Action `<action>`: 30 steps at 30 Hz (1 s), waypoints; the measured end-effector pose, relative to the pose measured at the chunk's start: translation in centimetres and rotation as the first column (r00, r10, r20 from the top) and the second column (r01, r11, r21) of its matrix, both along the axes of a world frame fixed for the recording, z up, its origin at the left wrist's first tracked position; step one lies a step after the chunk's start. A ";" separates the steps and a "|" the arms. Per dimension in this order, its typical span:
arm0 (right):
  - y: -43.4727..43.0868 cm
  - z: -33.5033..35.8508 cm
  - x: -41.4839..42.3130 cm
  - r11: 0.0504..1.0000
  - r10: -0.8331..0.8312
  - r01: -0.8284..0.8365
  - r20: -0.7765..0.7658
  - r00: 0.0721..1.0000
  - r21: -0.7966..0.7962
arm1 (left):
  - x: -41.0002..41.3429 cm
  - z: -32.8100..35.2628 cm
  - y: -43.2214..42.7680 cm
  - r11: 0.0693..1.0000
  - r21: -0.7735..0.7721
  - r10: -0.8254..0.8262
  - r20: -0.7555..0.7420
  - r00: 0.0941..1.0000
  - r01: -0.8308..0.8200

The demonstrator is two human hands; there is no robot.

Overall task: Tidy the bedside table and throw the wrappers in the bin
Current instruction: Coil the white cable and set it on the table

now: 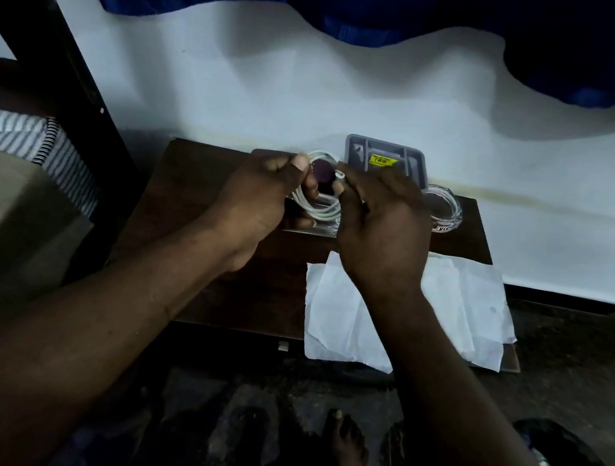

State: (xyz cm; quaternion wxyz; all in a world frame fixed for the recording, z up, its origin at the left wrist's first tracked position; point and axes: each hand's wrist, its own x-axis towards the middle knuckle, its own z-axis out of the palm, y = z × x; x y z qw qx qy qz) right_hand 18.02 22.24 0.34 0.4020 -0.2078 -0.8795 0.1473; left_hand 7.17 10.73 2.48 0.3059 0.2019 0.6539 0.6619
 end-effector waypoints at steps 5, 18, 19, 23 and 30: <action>-0.5 0.2 0.3 0.988 -0.080 0.072 0.055 0.995 0.136 | 0.5 0.3 0.1 0.999 -0.011 -0.041 -0.062 0.997 0.040; -1.1 0.0 -0.4 0.990 0.048 -0.054 -0.047 0.998 -0.128 | -0.9 0.5 -0.5 0.991 -0.033 0.130 0.030 0.991 -0.129; -1.2 0.1 -0.4 0.981 0.068 -0.085 -0.102 0.992 -0.172 | -1.2 0.7 -0.6 0.989 -0.026 0.147 0.068 0.987 -0.145; -0.7 0.4 -0.2 0.929 0.012 -0.039 -0.076 0.997 -0.369 | -1.4 1.3 -0.8 0.981 0.000 0.189 0.208 0.960 -0.193; -0.9 0.8 -0.1 0.707 -0.058 0.082 0.058 0.997 -0.703 | -1.7 1.5 -1.1 0.977 0.072 0.163 0.364 0.917 -0.202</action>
